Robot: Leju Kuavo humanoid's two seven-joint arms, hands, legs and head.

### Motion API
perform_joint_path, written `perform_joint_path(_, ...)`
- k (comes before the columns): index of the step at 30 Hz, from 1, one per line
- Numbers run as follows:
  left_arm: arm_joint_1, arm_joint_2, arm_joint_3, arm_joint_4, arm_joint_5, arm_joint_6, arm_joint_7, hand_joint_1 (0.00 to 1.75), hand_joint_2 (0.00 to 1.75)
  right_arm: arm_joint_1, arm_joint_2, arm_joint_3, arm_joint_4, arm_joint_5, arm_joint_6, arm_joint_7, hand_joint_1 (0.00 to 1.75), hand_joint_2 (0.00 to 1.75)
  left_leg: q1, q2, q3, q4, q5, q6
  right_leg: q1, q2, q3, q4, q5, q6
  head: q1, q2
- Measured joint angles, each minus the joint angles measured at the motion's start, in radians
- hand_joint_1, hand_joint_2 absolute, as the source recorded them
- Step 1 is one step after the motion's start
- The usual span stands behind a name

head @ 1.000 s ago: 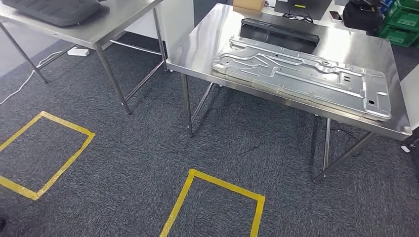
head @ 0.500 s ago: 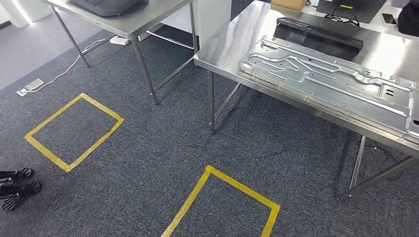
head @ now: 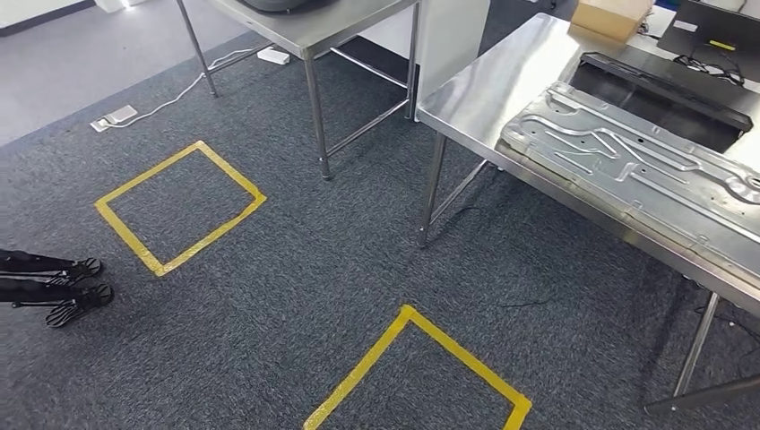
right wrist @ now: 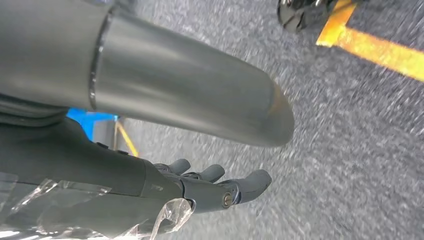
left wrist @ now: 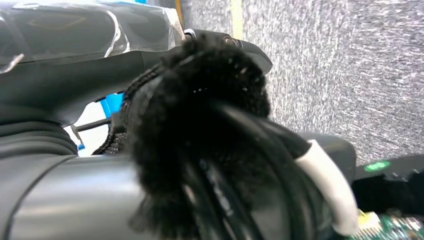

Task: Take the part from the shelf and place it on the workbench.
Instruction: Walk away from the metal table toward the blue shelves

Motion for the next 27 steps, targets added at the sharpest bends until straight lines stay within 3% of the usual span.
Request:
perform_joint_path(1,-0.001,-0.001,0.000,0.000,0.000,0.004,0.003,0.00,0.00,0.001,-0.001,0.002,0.000,-0.001,0.000,0.001,0.00,0.00,0.001,-0.016,0.002,0.000,0.000,0.000,-0.001,0.003,0.005,-0.026,0.031,0.000,0.000,0.000)
perform_joint_path(2,-0.001,-0.001,0.000,0.000,0.000,0.007,0.004,0.00,0.00,0.002,-0.001,0.005,0.000,-0.003,0.000,0.002,0.00,0.00,0.003,-0.032,0.005,0.000,0.000,-0.001,-0.002,0.014,0.028,-0.091,0.078,-0.001,0.000,0.000)
perform_joint_path(4,-0.005,-0.003,0.000,0.000,0.000,0.011,0.006,0.00,0.00,0.005,-0.002,0.008,0.001,-0.007,0.000,0.005,0.00,0.00,0.006,-0.062,0.005,0.000,0.000,-0.005,-0.009,0.083,0.087,-0.248,0.160,-0.004,0.000,0.000)
perform_joint_path(6,-0.009,-0.004,0.000,0.000,-0.002,0.014,0.008,0.00,0.00,0.006,-0.002,0.010,0.003,-0.010,-0.001,0.005,0.00,0.00,0.007,-0.086,-0.004,-0.003,0.006,-0.016,-0.013,0.132,0.111,-0.323,0.185,-0.006,-0.001,0.000)
perform_joint_path(8,-0.010,-0.005,0.000,0.000,-0.003,0.018,0.010,0.00,0.00,0.003,-0.002,0.012,0.004,-0.012,-0.001,0.005,0.00,0.00,0.009,-0.110,-0.011,-0.012,0.016,-0.032,-0.013,0.108,0.114,-0.333,0.187,-0.013,-0.002,0.000)
perform_joint_path(9,-0.010,-0.005,-0.001,0.000,-0.004,0.022,0.012,0.00,0.00,0.001,-0.002,0.014,0.004,-0.011,-0.001,0.004,0.00,0.00,0.008,-0.099,-0.016,-0.008,0.012,-0.039,-0.013,0.092,0.117,-0.339,0.190,-0.018,-0.002,0.000)
perform_joint_path(10,-0.010,-0.006,-0.001,0.000,-0.005,0.025,0.013,0.00,0.00,0.000,-0.002,0.017,0.004,-0.011,-0.001,0.004,0.00,0.00,0.005,-0.074,-0.029,0.018,-0.004,-0.044,-0.014,0.074,0.121,-0.344,0.193,-0.024,-0.003,0.000)
perform_joint_path(12,-0.010,-0.006,-0.001,0.000,-0.006,0.032,0.017,0.00,0.00,0.003,-0.002,0.022,0.005,-0.010,-0.001,0.004,0.00,0.00,0.000,-0.006,-0.090,0.145,-0.072,-0.048,-0.010,0.036,0.128,-0.351,0.193,-0.035,-0.005,0.000)
perform_joint_path(14,-0.012,-0.006,-0.001,0.000,-0.008,0.039,0.019,0.00,0.00,0.006,-0.003,0.026,0.005,-0.008,-0.001,0.004,0.00,0.00,0.000,0.016,-0.160,0.294,-0.130,-0.050,-0.005,0.000,0.129,-0.351,0.191,-0.040,-0.007,0.000)
perform_joint_path(15,-0.012,-0.006,-0.001,0.000,-0.010,0.040,0.020,0.00,0.00,0.006,-0.004,0.029,0.006,-0.008,0.000,0.003,0.00,0.00,0.000,0.019,-0.173,0.324,-0.132,-0.050,-0.003,-0.016,0.130,-0.351,0.189,-0.041,-0.007,0.000)
perform_joint_path(16,-0.012,-0.006,-0.001,0.000,-0.012,0.041,0.021,0.00,0.00,0.004,-0.004,0.031,0.006,-0.007,0.001,0.002,0.00,0.00,0.000,0.022,-0.162,0.305,-0.114,-0.048,-0.003,-0.030,0.131,-0.351,0.187,-0.042,-0.008,0.000)
perform_joint_path(17,-0.012,-0.006,-0.002,0.000,-0.014,0.041,0.022,0.00,0.00,0.003,-0.005,0.033,0.006,-0.006,0.001,0.001,0.00,0.00,0.000,0.030,-0.131,0.246,-0.082,-0.045,-0.002,-0.041,0.134,-0.351,0.185,-0.042,-0.008,0.000)
perform_joint_path(19,-0.007,-0.007,-0.003,0.000,-0.017,0.041,0.024,0.00,0.00,0.000,-0.004,0.035,0.006,-0.004,0.002,-0.002,0.00,0.00,-0.008,0.075,-0.046,0.085,-0.015,-0.036,0.001,-0.058,0.141,-0.349,0.177,-0.037,-0.008,0.000)
perform_joint_path(21,-0.002,-0.007,-0.006,0.000,-0.018,0.041,0.026,0.00,0.00,0.000,-0.003,0.039,0.007,0.000,0.002,-0.003,0.00,0.00,-0.016,0.103,-0.004,-0.001,0.008,-0.026,0.007,-0.074,0.143,-0.347,0.172,-0.030,-0.008,0.000)
perform_joint_path(23,0.000,-0.008,-0.007,0.000,-0.018,0.041,0.026,0.00,0.00,-0.001,-0.003,0.042,0.007,0.002,0.004,-0.003,0.00,0.00,-0.016,0.084,-0.002,-0.012,0.005,-0.019,0.010,-0.094,0.144,-0.345,0.169,-0.025,-0.008,0.000)
perform_joint_path(25,0.000,-0.008,-0.008,0.000,-0.018,0.041,0.026,0.00,0.00,-0.004,-0.003,0.047,0.007,0.004,0.006,-0.003,0.00,0.00,-0.011,0.061,0.000,-0.016,0.007,-0.012,0.006,-0.073,0.136,-0.310,0.138,-0.020,-0.008,0.000)
perform_joint_path(27,-0.002,-0.009,-0.010,0.000,-0.019,0.040,0.025,0.00,0.00,-0.003,-0.002,0.052,0.008,0.005,0.007,-0.003,0.00,0.00,-0.007,0.042,0.003,-0.020,0.009,-0.005,0.003,-0.021,0.084,-0.189,0.068,-0.017,-0.008,0.000)
